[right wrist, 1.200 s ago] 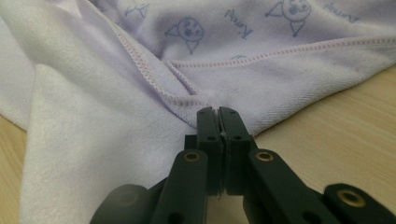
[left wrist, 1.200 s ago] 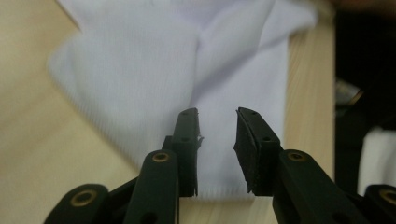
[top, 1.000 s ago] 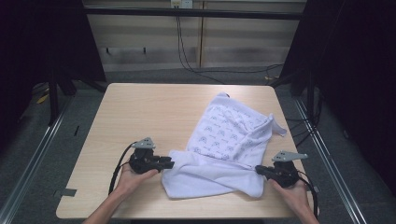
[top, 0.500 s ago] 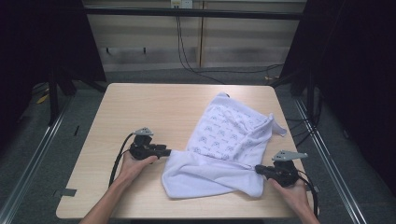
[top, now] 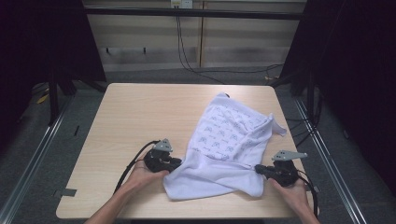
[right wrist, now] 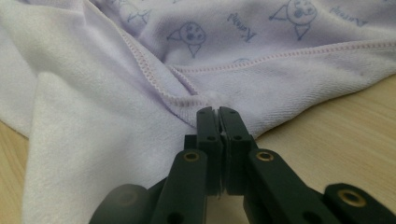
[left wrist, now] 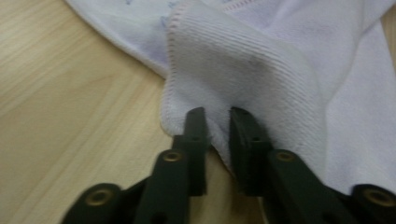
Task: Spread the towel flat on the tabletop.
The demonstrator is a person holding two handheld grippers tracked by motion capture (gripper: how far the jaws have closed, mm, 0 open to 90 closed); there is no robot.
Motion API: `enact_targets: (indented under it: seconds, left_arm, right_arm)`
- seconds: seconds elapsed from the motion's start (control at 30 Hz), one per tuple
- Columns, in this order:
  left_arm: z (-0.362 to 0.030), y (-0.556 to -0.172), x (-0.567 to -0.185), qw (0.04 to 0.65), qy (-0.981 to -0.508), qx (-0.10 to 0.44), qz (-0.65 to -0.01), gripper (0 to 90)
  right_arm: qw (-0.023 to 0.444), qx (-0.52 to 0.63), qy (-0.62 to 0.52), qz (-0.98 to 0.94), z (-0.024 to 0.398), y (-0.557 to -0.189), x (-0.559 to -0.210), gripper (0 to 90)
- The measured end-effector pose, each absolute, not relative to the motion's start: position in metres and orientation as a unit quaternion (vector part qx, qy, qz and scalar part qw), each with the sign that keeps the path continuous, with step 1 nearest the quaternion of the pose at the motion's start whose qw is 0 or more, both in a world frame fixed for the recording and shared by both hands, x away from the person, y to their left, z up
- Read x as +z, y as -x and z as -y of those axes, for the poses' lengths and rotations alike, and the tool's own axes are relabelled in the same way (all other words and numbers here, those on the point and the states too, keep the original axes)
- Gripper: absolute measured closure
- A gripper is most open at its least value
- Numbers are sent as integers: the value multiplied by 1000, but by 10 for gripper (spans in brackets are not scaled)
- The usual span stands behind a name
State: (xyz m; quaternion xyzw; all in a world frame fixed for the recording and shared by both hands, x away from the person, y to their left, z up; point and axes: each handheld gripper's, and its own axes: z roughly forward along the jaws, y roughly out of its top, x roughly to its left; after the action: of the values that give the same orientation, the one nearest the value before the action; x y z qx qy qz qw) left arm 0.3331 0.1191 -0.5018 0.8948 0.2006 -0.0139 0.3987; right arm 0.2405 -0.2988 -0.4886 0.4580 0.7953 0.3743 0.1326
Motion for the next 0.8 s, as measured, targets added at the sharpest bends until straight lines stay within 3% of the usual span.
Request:
enact_targets:
  seconds: [0.1, 0.4, 0.6, 0.8]
  left_arm:
    - [-118, -334, -502, 398, -895, -20, -203, 875]
    - [-133, -344, -501, 399, -881, 4, -255, 885]
    - [-168, -360, -490, 459, -831, 2, -315, 887]
    - [-183, -366, -487, 477, -813, 10, -334, 887]
  right_arm:
    - [133, 374, -459, -795, 299, -241, -489, 881]
    - [133, 373, -464, -792, 296, -251, -492, 882]
    - [134, 378, -465, -789, 287, -269, -494, 882]
    - [137, 380, -463, -789, 282, -279, -495, 882]
